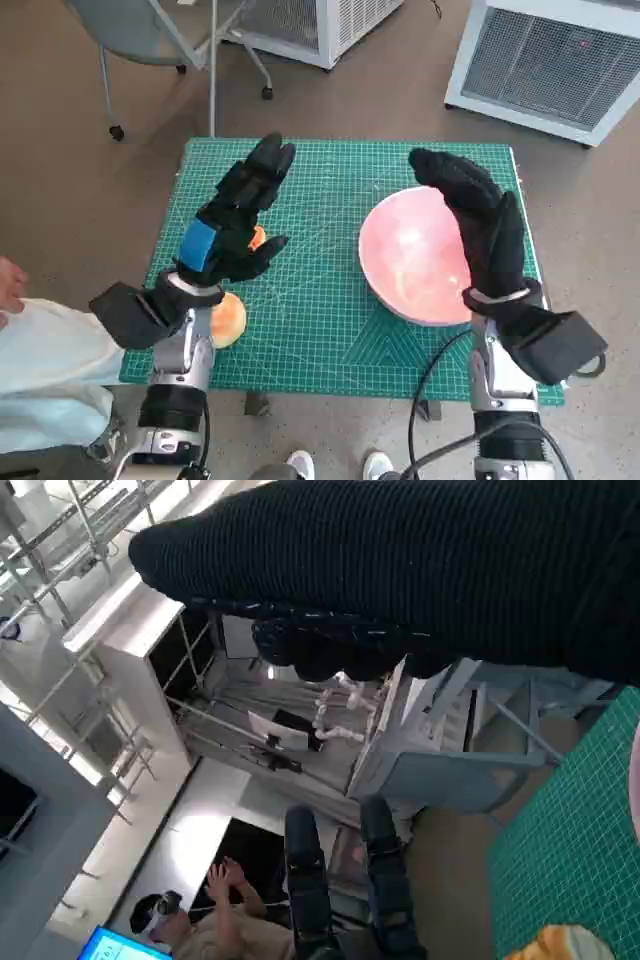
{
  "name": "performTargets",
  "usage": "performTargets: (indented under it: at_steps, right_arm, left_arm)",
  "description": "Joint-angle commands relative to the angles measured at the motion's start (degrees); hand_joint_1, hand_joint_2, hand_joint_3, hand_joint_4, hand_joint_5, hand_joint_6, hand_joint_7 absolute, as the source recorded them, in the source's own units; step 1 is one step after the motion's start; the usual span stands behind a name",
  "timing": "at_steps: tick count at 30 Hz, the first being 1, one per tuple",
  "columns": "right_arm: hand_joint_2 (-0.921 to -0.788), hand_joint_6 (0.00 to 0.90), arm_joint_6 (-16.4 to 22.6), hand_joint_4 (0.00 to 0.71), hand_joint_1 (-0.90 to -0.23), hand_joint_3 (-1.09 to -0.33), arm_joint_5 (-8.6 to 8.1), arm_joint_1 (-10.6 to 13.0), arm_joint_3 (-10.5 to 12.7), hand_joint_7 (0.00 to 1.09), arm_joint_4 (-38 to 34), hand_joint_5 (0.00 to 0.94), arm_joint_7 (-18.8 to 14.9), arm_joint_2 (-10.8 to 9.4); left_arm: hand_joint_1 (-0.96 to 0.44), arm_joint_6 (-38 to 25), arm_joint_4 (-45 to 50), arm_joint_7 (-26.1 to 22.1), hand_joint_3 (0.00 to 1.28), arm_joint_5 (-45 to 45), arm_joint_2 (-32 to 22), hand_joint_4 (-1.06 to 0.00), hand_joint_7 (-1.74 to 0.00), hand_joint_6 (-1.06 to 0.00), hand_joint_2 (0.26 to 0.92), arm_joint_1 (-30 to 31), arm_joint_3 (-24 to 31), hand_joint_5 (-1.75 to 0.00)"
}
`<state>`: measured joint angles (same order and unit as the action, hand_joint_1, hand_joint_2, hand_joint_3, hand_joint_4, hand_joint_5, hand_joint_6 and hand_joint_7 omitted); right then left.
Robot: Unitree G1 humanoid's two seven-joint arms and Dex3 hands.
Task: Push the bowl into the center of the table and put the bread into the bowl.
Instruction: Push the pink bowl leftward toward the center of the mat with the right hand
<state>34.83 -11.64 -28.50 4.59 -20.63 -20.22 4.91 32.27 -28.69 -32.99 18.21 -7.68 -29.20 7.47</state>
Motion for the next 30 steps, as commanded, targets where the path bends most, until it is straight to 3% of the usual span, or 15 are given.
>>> performTargets:
  at_steps: [1, 9, 21, 25, 30]
  right_arm:
    - [-0.921, -0.001, -0.44, 0.132, -0.725, -0.767, -0.74, 0.84, 0.20, 0.49, -0.90, 0.000, 0.21, -0.63]
    - [-0.921, -0.001, 0.07, 0.132, -0.725, -0.766, -0.49, 0.75, 0.30, 0.49, -1.41, 0.000, 0.28, -0.94]
    - [-0.921, -0.001, 0.50, 0.130, -0.711, -0.764, -1.59, 0.46, 0.46, 0.48, -2.35, 0.000, -0.49, -1.03]
    - [-0.921, -0.001, 0.56, 0.127, -0.711, -0.765, -2.33, 0.59, 0.81, 0.48, -2.39, 0.000, -0.83, -0.47]
    - [-0.921, -0.001, 0.39, 0.120, -0.716, -0.772, -4.92, 0.70, 3.28, 0.47, -2.96, 0.000, -2.37, 1.72]
  left_arm:
    - [-0.64, -0.40, 0.35, -0.08, 0.34, -0.04, -0.49, -0.14, -0.01, -0.24, 0.921, 0.00, 0.16, 0.00]
    - [-0.62, -0.42, 0.50, 0.15, 0.35, -0.10, -0.67, -0.14, 0.00, -0.24, 0.921, 0.20, 0.17, 0.00]
    - [-0.64, -0.63, 0.80, 0.51, 0.33, -0.23, -0.57, -0.15, -0.01, -0.24, 0.921, 0.49, 0.05, 0.00]
    - [-0.64, -0.31, 0.81, 0.64, 0.33, -0.34, -0.62, -0.15, -0.01, -0.24, 0.921, 0.58, 0.05, 0.00]
    - [-0.64, 0.02, 0.82, 0.83, 0.33, -0.50, -0.73, -0.15, -0.01, -0.24, 0.921, 0.70, 0.14, 0.00]
